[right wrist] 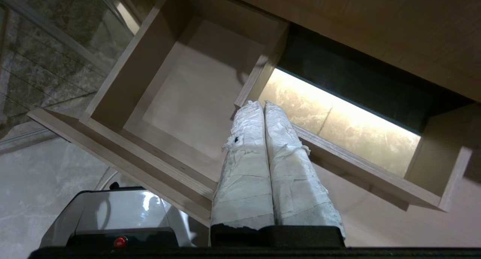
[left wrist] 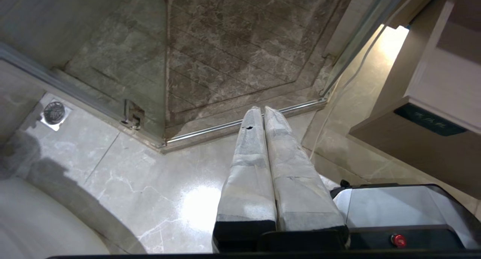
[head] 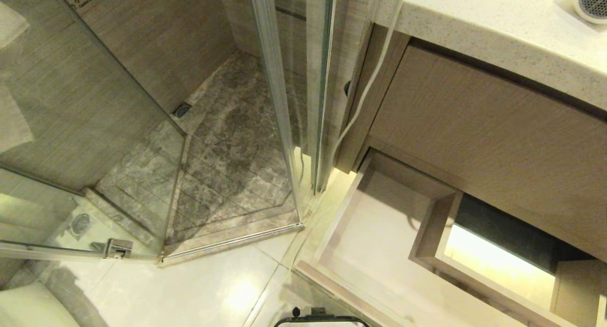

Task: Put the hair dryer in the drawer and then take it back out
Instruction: Pick up the hairdryer

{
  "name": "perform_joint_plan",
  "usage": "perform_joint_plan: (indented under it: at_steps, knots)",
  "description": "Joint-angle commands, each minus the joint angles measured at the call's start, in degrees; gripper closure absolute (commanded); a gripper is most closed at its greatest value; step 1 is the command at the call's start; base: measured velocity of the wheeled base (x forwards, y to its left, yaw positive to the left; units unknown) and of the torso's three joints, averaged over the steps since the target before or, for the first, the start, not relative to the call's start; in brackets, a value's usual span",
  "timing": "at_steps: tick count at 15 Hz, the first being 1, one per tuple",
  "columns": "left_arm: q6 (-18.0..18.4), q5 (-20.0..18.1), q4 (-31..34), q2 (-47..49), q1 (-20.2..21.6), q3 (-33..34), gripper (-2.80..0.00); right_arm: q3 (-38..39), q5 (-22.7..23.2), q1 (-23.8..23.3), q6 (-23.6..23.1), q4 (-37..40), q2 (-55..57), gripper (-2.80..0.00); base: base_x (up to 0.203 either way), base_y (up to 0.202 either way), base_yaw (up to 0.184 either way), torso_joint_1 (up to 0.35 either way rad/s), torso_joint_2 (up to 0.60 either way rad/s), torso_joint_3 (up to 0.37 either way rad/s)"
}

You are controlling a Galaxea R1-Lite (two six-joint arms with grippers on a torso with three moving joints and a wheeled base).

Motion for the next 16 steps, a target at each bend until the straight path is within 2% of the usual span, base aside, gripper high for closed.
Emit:
perform_joint_plan:
  at_steps: [1, 11, 16]
  knots:
    - [-0.06, 0.06, 0.0, -0.02, 0.0, 0.01, 0.0, 0.0, 0.02, 0.07, -0.06, 0.0, 0.07, 0.0, 0.0, 0.0, 0.0, 0.222, -0.43, -0.201]
    - [-0.24, 0.06, 0.0, -0.02, 0.0, 0.01, 0.0, 0.0, -0.06, 0.03, 0.03, 0.0, 0.07, 0.0, 0.0, 0.0, 0.0, 0.292, -0.57, -0.273]
    - [-0.48, -0.02, -0.18, -0.02, 0.0, 0.1, 0.0, 0.0, -0.06, -0.01, 0.03, 0.06, 0.07, 0.0, 0.0, 0.0, 0.0, 0.204, -0.39, -0.188]
